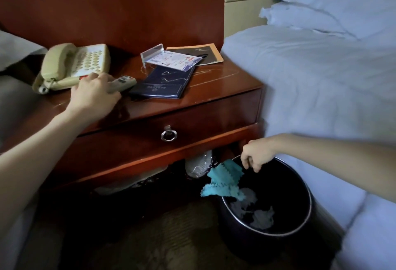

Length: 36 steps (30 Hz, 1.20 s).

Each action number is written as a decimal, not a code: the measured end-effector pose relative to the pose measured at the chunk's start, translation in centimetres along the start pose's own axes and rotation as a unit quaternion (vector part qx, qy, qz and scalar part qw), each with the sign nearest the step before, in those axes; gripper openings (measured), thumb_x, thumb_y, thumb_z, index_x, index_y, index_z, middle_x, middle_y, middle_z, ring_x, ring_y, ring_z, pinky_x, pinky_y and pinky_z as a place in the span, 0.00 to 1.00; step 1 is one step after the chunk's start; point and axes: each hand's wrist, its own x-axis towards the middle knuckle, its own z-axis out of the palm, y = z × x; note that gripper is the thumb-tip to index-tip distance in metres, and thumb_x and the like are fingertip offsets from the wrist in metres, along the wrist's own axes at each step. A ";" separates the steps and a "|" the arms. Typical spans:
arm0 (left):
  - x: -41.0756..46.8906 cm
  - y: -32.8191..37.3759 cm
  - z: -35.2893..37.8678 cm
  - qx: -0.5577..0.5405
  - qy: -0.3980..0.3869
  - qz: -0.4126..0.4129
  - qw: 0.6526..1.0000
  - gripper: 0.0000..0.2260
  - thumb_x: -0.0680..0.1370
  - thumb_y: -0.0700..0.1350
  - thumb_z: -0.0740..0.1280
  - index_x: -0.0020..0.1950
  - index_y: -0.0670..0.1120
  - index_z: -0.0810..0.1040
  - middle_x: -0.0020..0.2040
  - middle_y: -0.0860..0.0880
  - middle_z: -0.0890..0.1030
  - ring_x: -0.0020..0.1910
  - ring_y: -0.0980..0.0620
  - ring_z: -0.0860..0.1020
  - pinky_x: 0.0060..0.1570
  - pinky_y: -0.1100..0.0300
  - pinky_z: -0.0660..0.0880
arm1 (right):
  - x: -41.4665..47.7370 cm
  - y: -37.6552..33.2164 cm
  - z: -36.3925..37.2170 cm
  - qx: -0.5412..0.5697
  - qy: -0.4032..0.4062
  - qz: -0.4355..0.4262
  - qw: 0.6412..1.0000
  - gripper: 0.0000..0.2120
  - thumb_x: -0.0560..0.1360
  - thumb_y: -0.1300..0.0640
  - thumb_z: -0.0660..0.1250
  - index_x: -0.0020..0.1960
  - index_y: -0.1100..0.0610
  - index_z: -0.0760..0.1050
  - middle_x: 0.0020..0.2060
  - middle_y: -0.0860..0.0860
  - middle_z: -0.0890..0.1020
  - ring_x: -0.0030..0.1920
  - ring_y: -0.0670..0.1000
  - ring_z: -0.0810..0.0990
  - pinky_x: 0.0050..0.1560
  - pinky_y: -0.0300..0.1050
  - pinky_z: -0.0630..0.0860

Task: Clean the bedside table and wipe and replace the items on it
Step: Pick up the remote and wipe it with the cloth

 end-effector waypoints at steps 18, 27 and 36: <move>0.0 -1.8 -0.2 0.009 -0.038 -0.068 0.997 0.23 0.75 0.51 0.65 0.68 0.44 0.69 0.66 0.38 0.70 0.66 0.38 0.67 0.61 0.42 0.63 | 3.9 -6.8 4.0 -0.018 0.113 -0.051 0.992 0.14 0.73 0.53 0.66 0.58 0.54 0.74 0.60 0.53 0.70 0.61 0.54 0.65 0.55 0.53 0.73; -0.2 -3.3 -0.2 -0.002 -0.053 -0.072 0.996 0.20 0.76 0.52 0.64 0.67 0.51 0.69 0.66 0.41 0.72 0.65 0.39 0.69 0.60 0.43 0.63 | 4.3 -8.3 3.6 0.001 0.158 -0.075 0.985 0.14 0.65 0.76 0.53 0.32 0.58 0.63 0.32 0.55 0.66 0.32 0.52 0.64 0.29 0.46 0.59; -0.2 -3.3 0.2 -0.002 -0.044 -0.071 0.996 0.22 0.75 0.52 0.65 0.68 0.49 0.68 0.65 0.39 0.72 0.65 0.37 0.69 0.61 0.41 0.63 | 2.9 -8.7 4.3 -0.084 0.056 -0.065 0.993 0.21 0.72 0.46 0.69 0.52 0.64 0.77 0.63 0.57 0.68 0.63 0.58 0.69 0.52 0.50 0.73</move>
